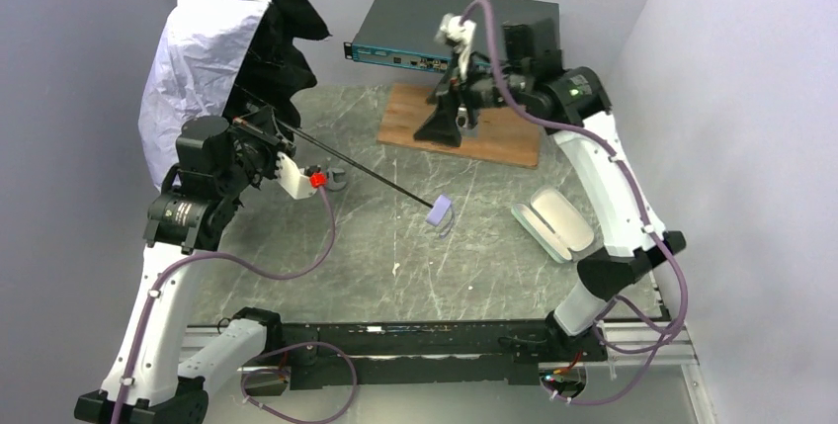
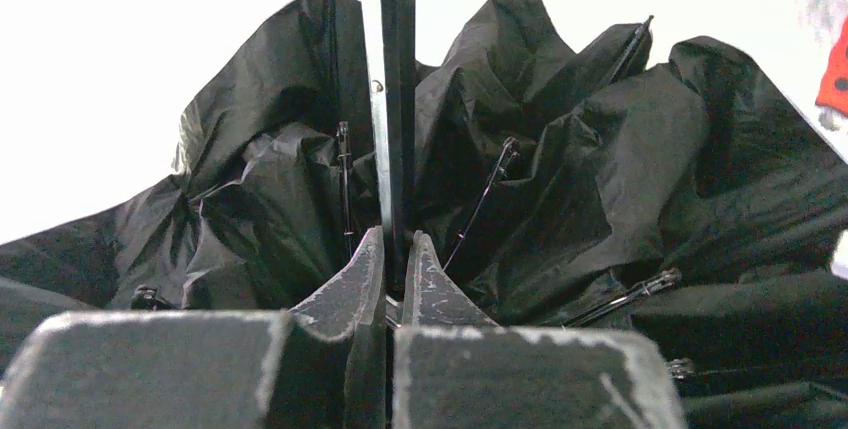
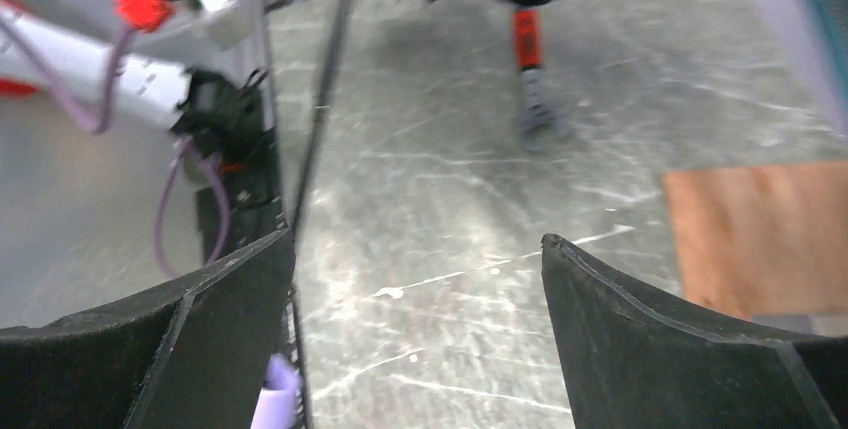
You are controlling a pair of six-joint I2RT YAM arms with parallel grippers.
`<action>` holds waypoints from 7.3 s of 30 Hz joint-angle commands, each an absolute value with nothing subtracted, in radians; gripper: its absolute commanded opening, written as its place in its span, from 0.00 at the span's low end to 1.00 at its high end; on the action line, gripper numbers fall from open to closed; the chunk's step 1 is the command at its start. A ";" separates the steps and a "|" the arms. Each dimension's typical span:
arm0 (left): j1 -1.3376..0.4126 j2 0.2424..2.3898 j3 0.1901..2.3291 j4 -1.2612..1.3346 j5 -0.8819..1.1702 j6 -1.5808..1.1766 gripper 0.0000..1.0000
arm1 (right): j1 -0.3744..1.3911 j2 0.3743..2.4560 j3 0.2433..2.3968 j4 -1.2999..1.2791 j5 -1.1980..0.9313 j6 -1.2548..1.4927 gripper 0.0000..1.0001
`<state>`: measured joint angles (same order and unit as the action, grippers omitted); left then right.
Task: Open the umbrella
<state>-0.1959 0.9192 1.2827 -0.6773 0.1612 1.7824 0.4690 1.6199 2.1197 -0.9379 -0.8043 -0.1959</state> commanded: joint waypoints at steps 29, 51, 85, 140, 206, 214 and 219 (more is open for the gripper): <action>-0.205 0.917 1.192 -0.409 -0.031 1.973 0.00 | 0.807 1.760 1.979 -1.217 -0.384 -0.477 0.67; -0.184 0.951 1.183 -0.317 -0.070 1.901 0.00 | 0.809 1.827 1.961 -1.234 -0.399 -0.470 0.26; 0.305 1.324 1.224 0.196 -0.187 1.987 0.27 | 0.809 1.641 1.818 -1.233 -0.383 -0.539 0.00; 0.494 1.505 1.496 0.435 -0.076 2.044 0.00 | 0.770 1.584 1.624 -1.084 -0.398 -0.537 0.00; 0.261 1.020 1.109 -0.068 0.356 1.890 0.44 | 0.780 1.899 1.976 -0.525 -0.547 -0.283 0.00; 0.103 0.910 0.902 -0.165 0.323 1.932 0.65 | 0.811 1.894 2.018 -0.503 -0.598 -0.218 0.00; 0.028 0.887 0.836 -0.133 0.230 1.915 0.64 | 0.822 1.875 1.988 -0.483 -0.600 -0.202 0.00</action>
